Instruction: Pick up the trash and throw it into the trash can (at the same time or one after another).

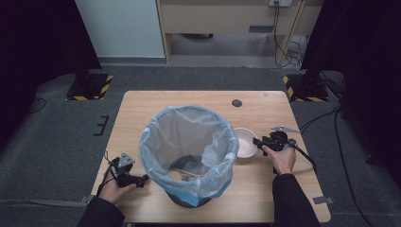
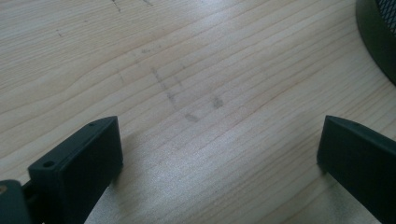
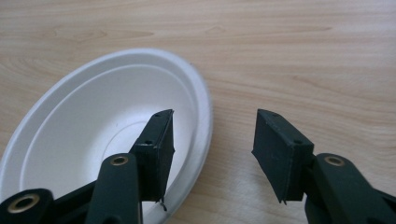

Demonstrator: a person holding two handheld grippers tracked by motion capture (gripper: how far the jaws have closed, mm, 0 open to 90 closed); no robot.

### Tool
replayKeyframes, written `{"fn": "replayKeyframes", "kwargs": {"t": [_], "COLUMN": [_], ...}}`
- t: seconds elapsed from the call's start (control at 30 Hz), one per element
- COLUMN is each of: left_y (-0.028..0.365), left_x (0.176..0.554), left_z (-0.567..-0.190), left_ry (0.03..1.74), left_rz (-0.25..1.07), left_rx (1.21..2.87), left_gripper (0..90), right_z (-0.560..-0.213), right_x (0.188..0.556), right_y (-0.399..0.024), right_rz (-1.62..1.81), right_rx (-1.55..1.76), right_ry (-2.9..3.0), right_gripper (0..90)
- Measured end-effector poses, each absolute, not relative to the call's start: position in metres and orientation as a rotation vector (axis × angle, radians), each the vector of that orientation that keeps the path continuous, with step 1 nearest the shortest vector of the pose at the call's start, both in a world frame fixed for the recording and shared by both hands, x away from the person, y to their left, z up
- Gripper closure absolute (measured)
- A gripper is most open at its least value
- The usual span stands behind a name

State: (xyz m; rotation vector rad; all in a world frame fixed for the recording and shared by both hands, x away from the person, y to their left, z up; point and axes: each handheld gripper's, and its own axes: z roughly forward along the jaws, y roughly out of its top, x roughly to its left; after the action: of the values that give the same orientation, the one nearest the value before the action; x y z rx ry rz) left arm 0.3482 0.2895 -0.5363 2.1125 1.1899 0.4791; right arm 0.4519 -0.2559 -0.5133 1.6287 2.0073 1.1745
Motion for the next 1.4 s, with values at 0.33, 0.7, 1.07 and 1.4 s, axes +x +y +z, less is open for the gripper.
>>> {"fn": "replayKeyframes", "kwargs": {"t": [0.33,0.7,1.07,1.4], "left_y": [0.289,0.289,0.289,0.289], "left_x": [0.348,0.348,0.348,0.348], "left_z": [-0.536,-0.536,-0.536,-0.536], "left_ry": [1.190,1.190,1.190,1.190], "left_rz": [0.479,0.479,0.479,0.479], "left_rx": [2.112,2.113,2.112,2.113], "left_gripper": [0.0,0.0,0.0,0.0], "right_z": [-0.518,-0.509,-0.484,-0.458], "right_x": [0.451,0.450,0.446,0.439], "right_y": [-0.247,-0.251,-0.263,-0.282], "right_rz": [1.163,1.224,1.290,1.396], "right_rx": [1.668,1.664,1.611,1.595], "right_ry": [2.105,2.101,2.006,1.891], "right_gripper": [63.3,81.5,83.7,83.8]}}
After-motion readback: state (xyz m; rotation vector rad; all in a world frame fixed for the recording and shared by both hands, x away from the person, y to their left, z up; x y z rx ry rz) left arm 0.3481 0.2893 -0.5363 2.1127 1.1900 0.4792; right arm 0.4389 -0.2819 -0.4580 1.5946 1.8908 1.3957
